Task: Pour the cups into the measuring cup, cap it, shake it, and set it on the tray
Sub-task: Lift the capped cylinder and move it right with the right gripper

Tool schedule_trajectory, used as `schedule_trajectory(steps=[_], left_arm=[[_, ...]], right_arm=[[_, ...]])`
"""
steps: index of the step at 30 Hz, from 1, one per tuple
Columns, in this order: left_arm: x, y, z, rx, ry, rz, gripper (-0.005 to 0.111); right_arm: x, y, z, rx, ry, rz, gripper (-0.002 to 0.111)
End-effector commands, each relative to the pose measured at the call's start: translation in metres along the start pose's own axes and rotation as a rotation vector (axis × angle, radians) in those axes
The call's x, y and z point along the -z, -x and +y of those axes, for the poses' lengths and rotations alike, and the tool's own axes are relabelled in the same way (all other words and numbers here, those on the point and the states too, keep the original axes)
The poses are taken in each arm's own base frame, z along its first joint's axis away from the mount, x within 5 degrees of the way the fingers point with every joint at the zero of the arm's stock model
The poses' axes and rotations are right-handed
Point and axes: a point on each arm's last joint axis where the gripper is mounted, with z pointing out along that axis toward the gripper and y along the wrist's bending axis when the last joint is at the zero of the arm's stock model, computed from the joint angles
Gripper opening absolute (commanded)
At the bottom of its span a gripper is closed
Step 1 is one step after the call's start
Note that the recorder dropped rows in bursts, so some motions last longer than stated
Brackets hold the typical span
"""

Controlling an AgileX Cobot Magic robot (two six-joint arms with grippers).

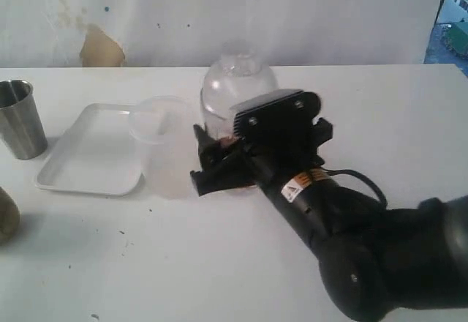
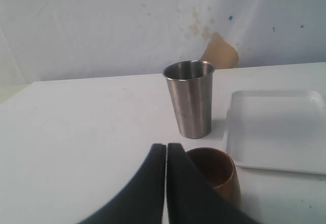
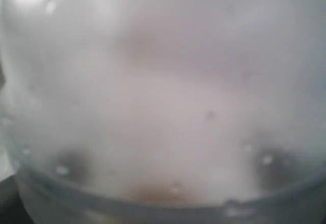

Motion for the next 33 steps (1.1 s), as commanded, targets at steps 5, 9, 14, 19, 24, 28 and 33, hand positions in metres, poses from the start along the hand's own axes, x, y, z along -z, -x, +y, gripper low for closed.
schedule_trajectory(steps=[5,9,14,19,24,28,33], left_arm=[[0.0,-0.001,-0.001,0.008,-0.007,-0.011,0.001],[0.0,-0.001,-0.001,0.008,-0.007,-0.011,0.001],[0.0,-0.001,-0.001,0.008,-0.007,-0.011,0.001],[0.0,-0.001,-0.001,0.008,-0.007,-0.011,0.001],[0.0,0.0,-0.001,0.008,-0.007,-0.012,0.001],[0.0,0.0,-0.001,0.008,-0.007,-0.012,0.001],[0.0,0.0,-0.001,0.008,-0.007,-0.012,0.001]], right_arm=[[0.013,0.029,0.01,0.097,0.156,-0.139,0.0],[0.018,0.029,-0.03,-0.016,-0.214,-0.145,0.0],[0.019,0.025,-0.004,0.099,0.093,-0.14,0.0],[0.016,0.024,-0.008,0.084,0.09,-0.115,0.0],[0.016,0.026,-0.029,-0.005,-0.123,-0.119,0.0],[0.016,0.023,0.0,0.102,0.179,-0.1,0.0],[0.015,0.021,-0.022,-0.03,0.011,-0.094,0.0]])
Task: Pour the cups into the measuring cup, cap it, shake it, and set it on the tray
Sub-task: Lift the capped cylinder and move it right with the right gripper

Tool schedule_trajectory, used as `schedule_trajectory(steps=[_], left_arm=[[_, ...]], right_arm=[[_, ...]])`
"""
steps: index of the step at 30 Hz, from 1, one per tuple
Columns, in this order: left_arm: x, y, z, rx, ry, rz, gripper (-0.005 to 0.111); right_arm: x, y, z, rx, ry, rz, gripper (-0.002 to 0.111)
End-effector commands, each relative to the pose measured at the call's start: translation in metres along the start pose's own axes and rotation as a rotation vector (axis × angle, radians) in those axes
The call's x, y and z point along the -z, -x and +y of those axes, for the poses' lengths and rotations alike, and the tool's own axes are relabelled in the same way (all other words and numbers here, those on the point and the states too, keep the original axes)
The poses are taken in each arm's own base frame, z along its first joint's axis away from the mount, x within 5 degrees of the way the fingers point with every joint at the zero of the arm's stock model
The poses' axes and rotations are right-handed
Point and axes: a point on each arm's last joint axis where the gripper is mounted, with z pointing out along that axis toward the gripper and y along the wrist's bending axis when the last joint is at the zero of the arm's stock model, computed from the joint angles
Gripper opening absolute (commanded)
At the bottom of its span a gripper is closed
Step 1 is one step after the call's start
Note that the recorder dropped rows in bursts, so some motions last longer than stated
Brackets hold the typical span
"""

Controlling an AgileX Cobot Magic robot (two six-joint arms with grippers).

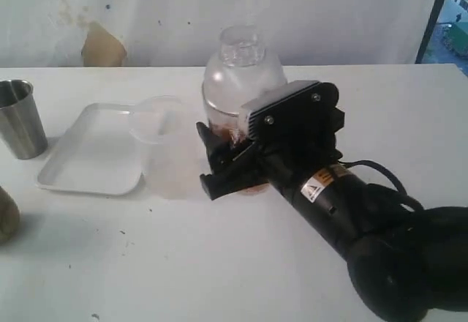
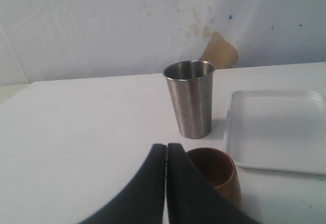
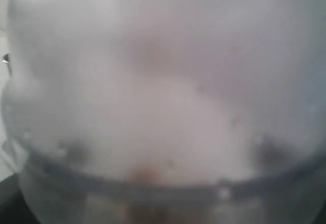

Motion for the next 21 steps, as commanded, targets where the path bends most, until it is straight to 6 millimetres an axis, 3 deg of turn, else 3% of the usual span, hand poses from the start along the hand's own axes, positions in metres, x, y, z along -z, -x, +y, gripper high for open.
schedule_trajectory(steps=[1,2,3,5,6,9,10,13,14,15,17,19,20,21], left_arm=[[0.0,0.0,-0.001,0.008,-0.007,-0.012,0.001],[0.0,0.0,-0.001,0.008,-0.007,-0.012,0.001],[0.0,0.0,-0.001,0.008,-0.007,-0.012,0.001],[0.0,0.0,-0.001,0.008,-0.007,-0.012,0.001],[0.0,0.0,-0.001,0.008,-0.007,-0.012,0.001],[0.0,0.0,-0.001,0.008,-0.007,-0.012,0.001],[0.0,0.0,-0.001,0.008,-0.007,-0.012,0.001],[0.0,0.0,-0.001,0.008,-0.007,-0.012,0.001],[0.0,0.0,-0.001,0.008,-0.007,-0.012,0.001],[0.0,0.0,-0.001,0.008,-0.007,-0.012,0.001],[0.0,0.0,-0.001,0.008,-0.007,-0.012,0.001],[0.0,0.0,-0.001,0.008,-0.007,-0.012,0.001],[0.0,0.0,-0.001,0.008,-0.007,-0.012,0.001],[0.0,0.0,-0.001,0.008,-0.007,-0.012,0.001]], right_arm=[[0.001,0.006,0.004,-0.02,0.103,-0.057,0.0],[0.001,0.005,0.01,0.024,0.168,-0.046,0.0],[0.0,0.005,0.007,0.022,0.122,-0.042,0.0],[-0.001,0.006,-0.022,-0.052,-0.159,-0.06,0.0],[0.0,0.005,-0.029,-0.09,-0.202,-0.071,0.0],[-0.001,0.006,0.001,-0.024,0.146,-0.059,0.0],[-0.001,0.006,0.005,-0.004,0.176,-0.055,0.0],[-0.002,0.004,-0.025,-0.103,-0.127,-0.046,0.0],[-0.002,0.005,-0.022,-0.094,-0.088,-0.05,0.0],[0.0,0.004,-0.002,0.012,0.123,-0.036,0.0],[0.0,0.003,-0.006,0.003,0.069,-0.027,0.0],[0.001,0.003,-0.024,-0.109,-0.101,-0.038,0.0],[0.002,0.006,-0.009,-0.03,0.068,-0.049,0.0],[0.002,0.008,-0.002,0.008,0.126,-0.058,0.0]])
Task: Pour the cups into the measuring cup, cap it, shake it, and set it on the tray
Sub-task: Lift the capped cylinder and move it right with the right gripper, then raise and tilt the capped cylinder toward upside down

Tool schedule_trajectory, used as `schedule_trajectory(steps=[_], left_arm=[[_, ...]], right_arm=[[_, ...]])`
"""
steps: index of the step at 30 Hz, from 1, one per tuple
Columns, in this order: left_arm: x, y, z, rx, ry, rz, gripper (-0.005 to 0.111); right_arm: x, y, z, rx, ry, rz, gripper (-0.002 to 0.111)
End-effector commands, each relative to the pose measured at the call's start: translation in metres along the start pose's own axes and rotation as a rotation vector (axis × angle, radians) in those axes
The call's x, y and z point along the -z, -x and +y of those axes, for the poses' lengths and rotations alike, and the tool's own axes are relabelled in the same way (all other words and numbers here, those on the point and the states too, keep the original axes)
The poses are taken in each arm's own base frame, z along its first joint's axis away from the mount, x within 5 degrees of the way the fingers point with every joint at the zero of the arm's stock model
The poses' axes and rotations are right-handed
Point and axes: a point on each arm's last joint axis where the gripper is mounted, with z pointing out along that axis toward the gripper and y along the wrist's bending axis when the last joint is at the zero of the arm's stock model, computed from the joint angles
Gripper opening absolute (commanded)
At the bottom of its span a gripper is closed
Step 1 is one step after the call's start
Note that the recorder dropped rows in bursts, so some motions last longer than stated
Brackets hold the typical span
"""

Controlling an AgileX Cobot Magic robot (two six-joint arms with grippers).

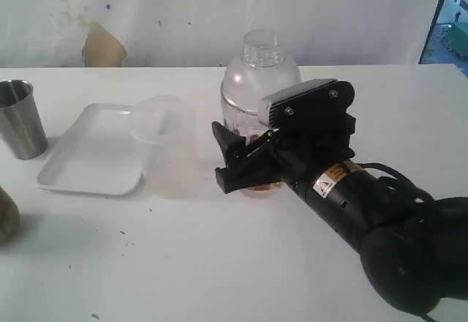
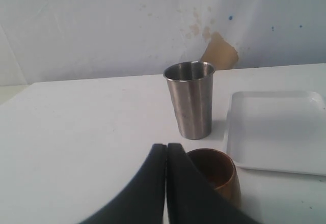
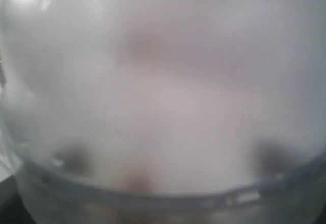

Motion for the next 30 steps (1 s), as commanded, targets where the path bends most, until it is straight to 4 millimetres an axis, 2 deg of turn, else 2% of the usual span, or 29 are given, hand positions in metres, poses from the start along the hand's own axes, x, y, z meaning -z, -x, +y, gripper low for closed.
schedule_trajectory(steps=[1,2,3,4,5,6,7,8,9,10,11,12,13,15,16,19,20,23,27,30], left_arm=[[0.0,-0.001,-0.001,0.008,-0.007,-0.011,0.001],[0.0,-0.001,-0.001,0.008,-0.007,-0.011,0.001],[0.0,-0.001,-0.001,0.008,-0.007,-0.011,0.001],[0.0,-0.001,-0.001,0.008,-0.007,-0.011,0.001],[0.0,-0.001,-0.001,0.008,-0.007,-0.011,0.001],[0.0,-0.001,-0.001,0.008,-0.007,-0.011,0.001],[0.0,-0.001,-0.001,0.008,-0.007,-0.011,0.001],[0.0,-0.001,-0.001,0.008,-0.007,-0.011,0.001],[0.0,-0.001,-0.001,0.008,-0.007,-0.011,0.001],[0.0,-0.001,-0.001,0.008,-0.007,-0.011,0.001],[0.0,-0.001,-0.001,0.008,-0.007,-0.011,0.001],[0.0,-0.001,-0.001,0.008,-0.007,-0.011,0.001],[0.0,-0.001,-0.001,0.008,-0.007,-0.011,0.001],[0.0,-0.001,-0.001,0.008,-0.007,-0.011,0.001],[0.0,-0.001,-0.001,0.008,-0.007,-0.011,0.001],[0.0,-0.001,-0.001,0.008,-0.007,-0.011,0.001],[0.0,-0.001,-0.001,0.008,-0.007,-0.011,0.001],[0.0,-0.001,-0.001,0.008,-0.007,-0.011,0.001],[0.0,-0.001,-0.001,0.008,-0.007,-0.011,0.001],[0.0,-0.001,-0.001,0.008,-0.007,-0.011,0.001]], right_arm=[[0.0,0.014,-0.003,-0.005,-0.017,-0.094,0.0],[0.0,0.014,-0.012,-0.044,-0.082,-0.1,0.0],[0.0,0.015,-0.007,-0.038,-0.012,-0.103,0.0],[-0.001,0.013,0.008,0.047,0.138,-0.095,0.0],[-0.003,0.012,0.004,0.05,0.089,-0.092,0.0],[-0.005,0.011,-0.01,-0.027,-0.051,-0.084,0.0],[-0.005,0.011,-0.011,-0.056,-0.042,-0.085,0.0],[-0.005,0.011,0.008,0.069,0.157,-0.078,0.0],[-0.007,0.009,0.008,0.082,0.134,-0.069,0.0],[-0.009,0.009,-0.007,0.009,-0.017,-0.057,0.0],[-0.009,0.009,-0.014,-0.052,-0.073,-0.055,0.0],[-0.007,0.008,0.005,0.047,0.134,-0.047,0.0],[-0.009,0.008,0.009,0.083,0.157,-0.045,0.0],[-0.013,0.009,-0.011,-0.009,-0.051,-0.035,0.0],[-0.013,0.009,-0.017,-0.03,-0.09,-0.038,0.0],[-0.015,0.01,0.001,0.075,0.107,-0.049,0.0],[-0.016,0.01,0.0,0.071,0.093,-0.053,0.0],[-0.022,0.012,-0.021,0.037,-0.085,-0.07,0.0],[-0.036,0.009,-0.034,0.122,-0.077,-0.066,0.0],[-0.049,0.009,-0.048,0.116,-0.118,-0.073,0.0]])
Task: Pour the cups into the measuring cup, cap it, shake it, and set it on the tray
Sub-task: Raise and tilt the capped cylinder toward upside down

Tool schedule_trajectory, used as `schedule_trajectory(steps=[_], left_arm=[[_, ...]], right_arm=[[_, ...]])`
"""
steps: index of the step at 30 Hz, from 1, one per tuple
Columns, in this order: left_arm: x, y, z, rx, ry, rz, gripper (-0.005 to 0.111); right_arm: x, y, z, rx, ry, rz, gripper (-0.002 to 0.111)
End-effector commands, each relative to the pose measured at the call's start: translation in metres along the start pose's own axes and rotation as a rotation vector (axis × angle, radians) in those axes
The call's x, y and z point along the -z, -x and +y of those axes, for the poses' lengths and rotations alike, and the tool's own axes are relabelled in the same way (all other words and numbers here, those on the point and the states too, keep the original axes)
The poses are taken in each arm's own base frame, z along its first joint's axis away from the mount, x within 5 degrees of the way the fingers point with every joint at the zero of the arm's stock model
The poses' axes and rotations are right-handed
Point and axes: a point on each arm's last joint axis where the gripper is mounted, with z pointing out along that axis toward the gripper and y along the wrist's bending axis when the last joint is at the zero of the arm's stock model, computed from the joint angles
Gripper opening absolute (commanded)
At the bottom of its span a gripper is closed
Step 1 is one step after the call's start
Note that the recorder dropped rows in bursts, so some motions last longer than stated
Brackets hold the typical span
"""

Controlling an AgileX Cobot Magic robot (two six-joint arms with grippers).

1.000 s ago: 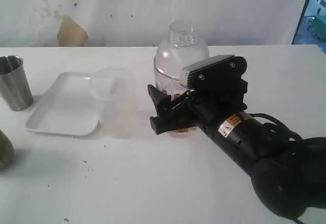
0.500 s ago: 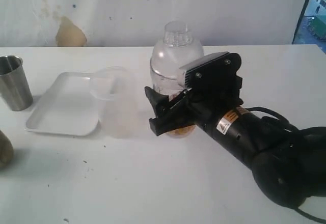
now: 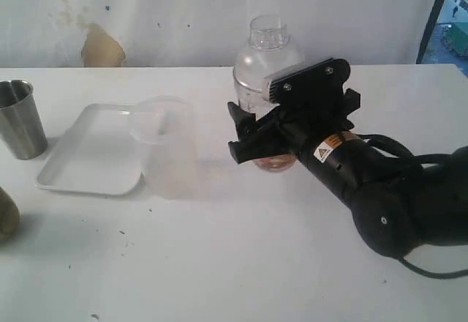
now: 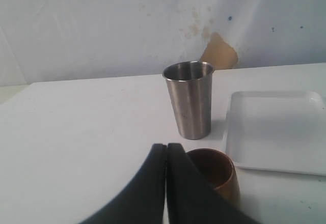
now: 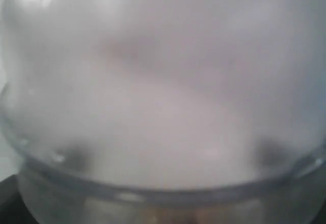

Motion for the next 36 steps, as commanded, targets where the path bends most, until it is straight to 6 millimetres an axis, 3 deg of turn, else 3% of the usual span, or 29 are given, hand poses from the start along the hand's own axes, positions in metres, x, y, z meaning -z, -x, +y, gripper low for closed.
schedule_trajectory(steps=[1,9,12,22,36], left_arm=[[0.0,-0.001,0.0,0.008,-0.005,-0.01,0.001],[0.0,-0.001,0.0,0.008,-0.005,-0.01,0.001],[0.0,-0.001,0.0,0.008,-0.005,-0.01,0.001],[0.0,-0.001,0.0,0.008,-0.005,-0.01,0.001],[0.0,-0.001,0.0,0.008,-0.005,-0.01,0.001]], right_arm=[[-0.02,0.01,-0.021,0.03,-0.063,-0.09,0.0],[-0.062,0.012,-0.032,0.121,-0.011,-0.06,0.0],[-0.075,0.01,-0.03,0.264,0.004,-0.026,0.0],[-0.104,0.008,-0.028,0.437,0.024,0.03,0.0],[-0.114,0.019,-0.027,0.677,0.038,0.035,0.0]])
